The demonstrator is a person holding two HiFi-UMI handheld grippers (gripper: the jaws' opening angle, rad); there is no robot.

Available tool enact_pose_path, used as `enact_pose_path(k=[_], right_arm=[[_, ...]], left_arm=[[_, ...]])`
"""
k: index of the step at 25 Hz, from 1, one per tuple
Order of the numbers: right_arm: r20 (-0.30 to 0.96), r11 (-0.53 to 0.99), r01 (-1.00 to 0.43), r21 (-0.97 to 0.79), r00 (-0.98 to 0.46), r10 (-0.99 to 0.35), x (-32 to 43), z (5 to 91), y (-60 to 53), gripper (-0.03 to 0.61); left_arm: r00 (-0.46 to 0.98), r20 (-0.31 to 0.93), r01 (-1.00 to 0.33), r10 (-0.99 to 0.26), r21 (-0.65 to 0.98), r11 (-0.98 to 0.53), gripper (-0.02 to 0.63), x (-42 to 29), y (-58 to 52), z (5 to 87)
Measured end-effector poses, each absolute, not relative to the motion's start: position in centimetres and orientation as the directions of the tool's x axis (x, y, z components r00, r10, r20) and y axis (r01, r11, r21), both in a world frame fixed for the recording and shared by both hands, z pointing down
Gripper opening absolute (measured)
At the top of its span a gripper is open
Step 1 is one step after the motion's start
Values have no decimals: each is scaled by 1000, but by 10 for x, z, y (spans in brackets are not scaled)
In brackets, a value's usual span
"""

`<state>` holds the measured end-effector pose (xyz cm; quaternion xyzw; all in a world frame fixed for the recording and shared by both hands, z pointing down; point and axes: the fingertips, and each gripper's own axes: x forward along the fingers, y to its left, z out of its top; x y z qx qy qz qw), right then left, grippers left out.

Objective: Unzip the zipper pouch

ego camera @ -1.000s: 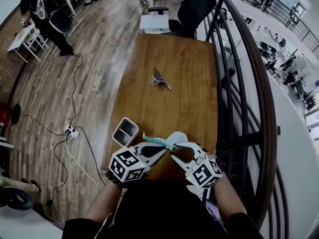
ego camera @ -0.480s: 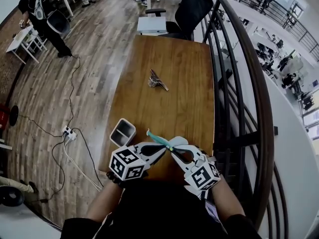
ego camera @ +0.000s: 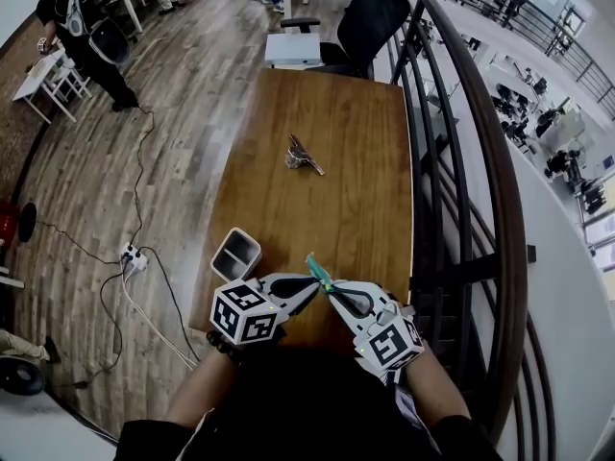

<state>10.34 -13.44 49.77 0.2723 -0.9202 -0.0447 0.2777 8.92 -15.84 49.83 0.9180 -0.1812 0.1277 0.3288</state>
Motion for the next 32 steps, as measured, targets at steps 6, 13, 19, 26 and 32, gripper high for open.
enact_pose_path(k=[6,13,19,26,32], right_arm=[[485,851,-470,234,-702,-521,99,494,-135,19],[494,851,-457,261,-694,-524,100,496,-137,18],[471,849,-450,276,-707,-528,98,488,-135,16],[445,844,-471,255,-718,-535,99,481,-141,17],[425,841,-481,249,-726,-541,100,473,-141,17]], left_arm=[[865,408,-473,-291,474,-743,17,85,-159,494],[864,406,-488,-299,527,-696,15,86,-162,497],[784,503,-580,-364,384,-718,12,80,-171,506],[818,440,-563,-372,473,-678,12,67,-184,491],[791,450,-603,-415,461,-651,12,55,-190,496]])
